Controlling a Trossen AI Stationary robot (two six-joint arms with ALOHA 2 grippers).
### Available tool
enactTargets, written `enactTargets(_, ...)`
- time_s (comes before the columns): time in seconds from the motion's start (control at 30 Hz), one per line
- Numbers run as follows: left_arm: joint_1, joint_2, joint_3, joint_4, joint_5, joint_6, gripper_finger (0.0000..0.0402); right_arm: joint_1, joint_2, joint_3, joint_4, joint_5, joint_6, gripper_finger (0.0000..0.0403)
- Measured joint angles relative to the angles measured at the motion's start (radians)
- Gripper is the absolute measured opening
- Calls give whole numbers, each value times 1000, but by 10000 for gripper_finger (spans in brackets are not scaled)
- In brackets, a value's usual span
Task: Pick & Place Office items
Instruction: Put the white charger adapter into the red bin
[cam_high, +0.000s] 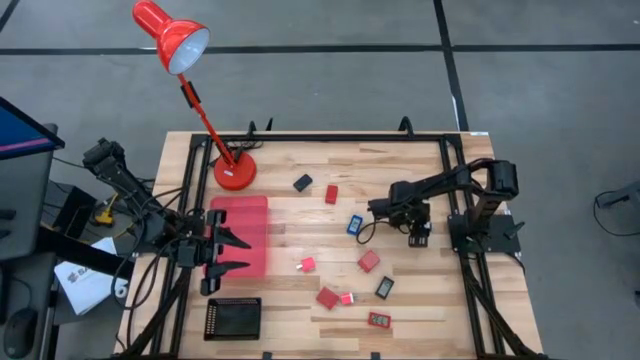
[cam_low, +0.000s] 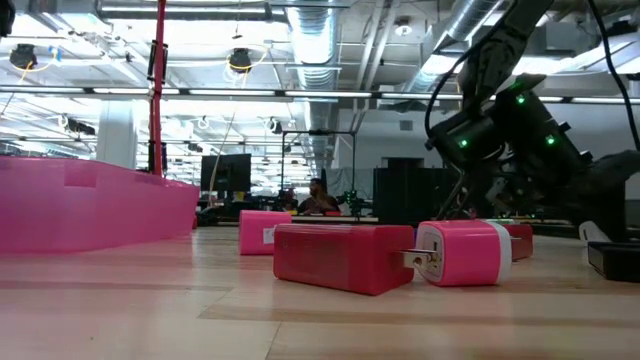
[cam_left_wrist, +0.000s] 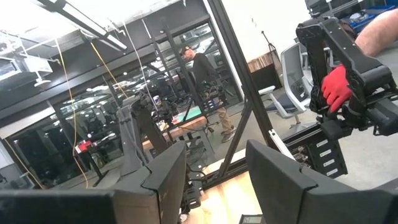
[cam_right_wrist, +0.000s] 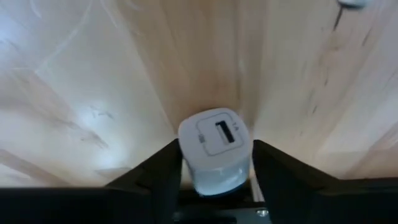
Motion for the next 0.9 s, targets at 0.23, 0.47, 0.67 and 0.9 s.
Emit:
enactTargets(0.23,0,0,0,0,0,-1,163,-6,0,0,-4,-29,-3,122)
enactTargets(0.47,0,0,0,3,-128,-1,163,22,-32,6,45,-106,29,122)
enactTargets(0.67,0,0,0,-16,-376,-1,163,52,-190,55,92,-106,106,122)
enactTargets(0.9,14,1,-1,-56,-507,0,163,118,-458,132,217,-104,235,122)
